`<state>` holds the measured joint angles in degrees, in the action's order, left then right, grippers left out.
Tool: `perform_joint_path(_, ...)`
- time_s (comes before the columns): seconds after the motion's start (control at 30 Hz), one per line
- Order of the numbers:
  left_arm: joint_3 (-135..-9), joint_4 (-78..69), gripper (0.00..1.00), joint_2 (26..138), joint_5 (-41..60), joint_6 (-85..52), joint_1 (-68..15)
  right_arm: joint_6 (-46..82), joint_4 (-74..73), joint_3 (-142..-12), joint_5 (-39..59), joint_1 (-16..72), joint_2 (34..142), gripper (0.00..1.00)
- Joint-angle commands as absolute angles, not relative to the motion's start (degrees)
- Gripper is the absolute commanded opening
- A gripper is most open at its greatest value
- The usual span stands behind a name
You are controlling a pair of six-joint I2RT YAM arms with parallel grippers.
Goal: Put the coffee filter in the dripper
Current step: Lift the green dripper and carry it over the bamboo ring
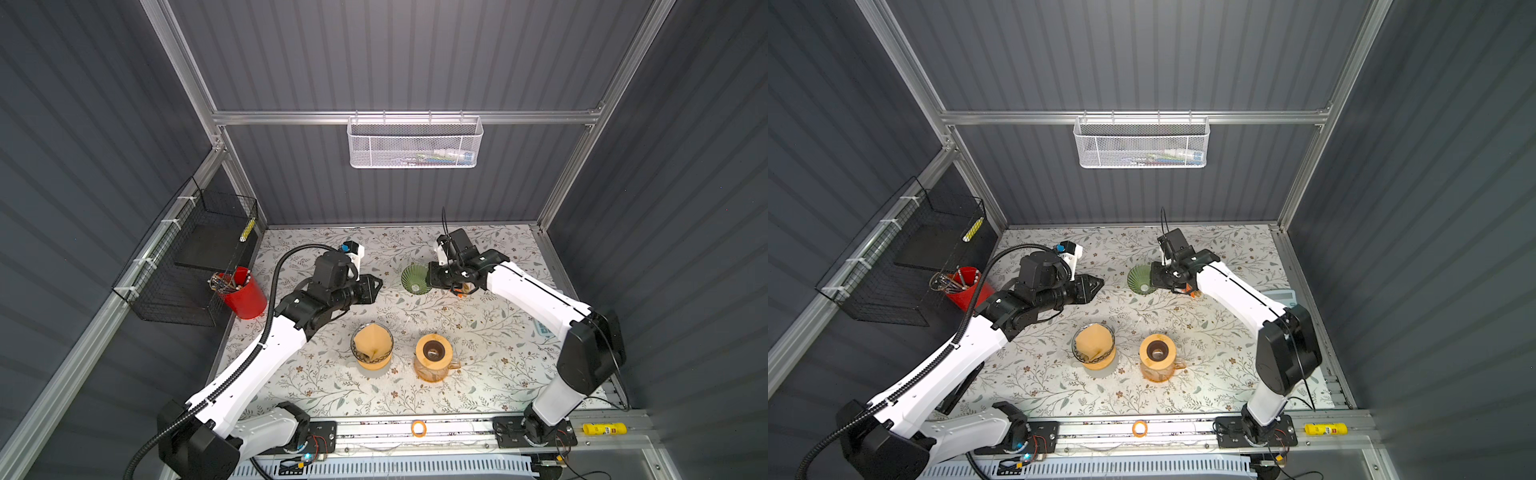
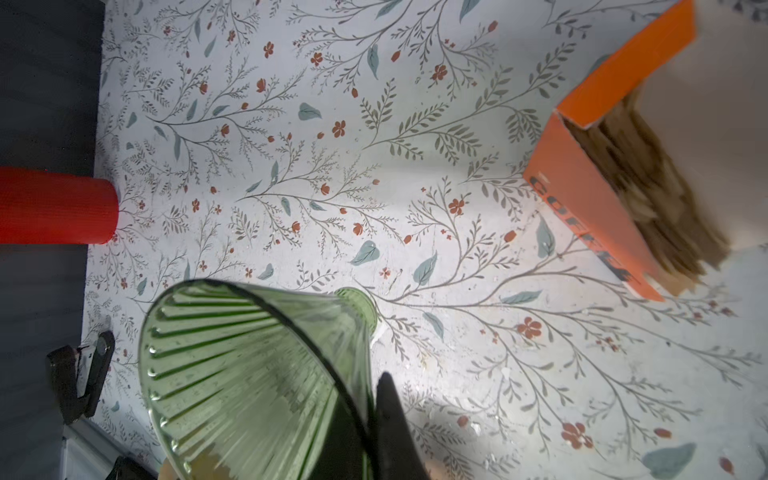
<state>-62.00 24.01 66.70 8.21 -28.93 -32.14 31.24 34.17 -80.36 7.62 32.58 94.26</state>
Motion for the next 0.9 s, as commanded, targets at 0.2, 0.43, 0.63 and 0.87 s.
perform_joint_path(0.2,-64.1,26.1,0.28,65.9,11.2,-28.4,-31.8,29.3,42.7,-76.0,4.6,35.2,82.1,0.0)
perform_joint_path(0.43,-65.5,27.7,0.28,66.8,14.7,-26.0,-31.9,28.3,50.0,-74.0,0.0,38.9,74.3,0.0)
perform_joint_path(0.63,-65.7,27.9,0.28,67.6,15.9,-25.4,-32.0,29.8,54.0,-71.4,-1.5,42.3,68.7,0.0)
perform_joint_path(0.87,-66.6,27.0,0.28,70.1,17.3,-24.5,-34.5,33.5,57.8,-69.7,-2.9,46.8,65.0,0.0)
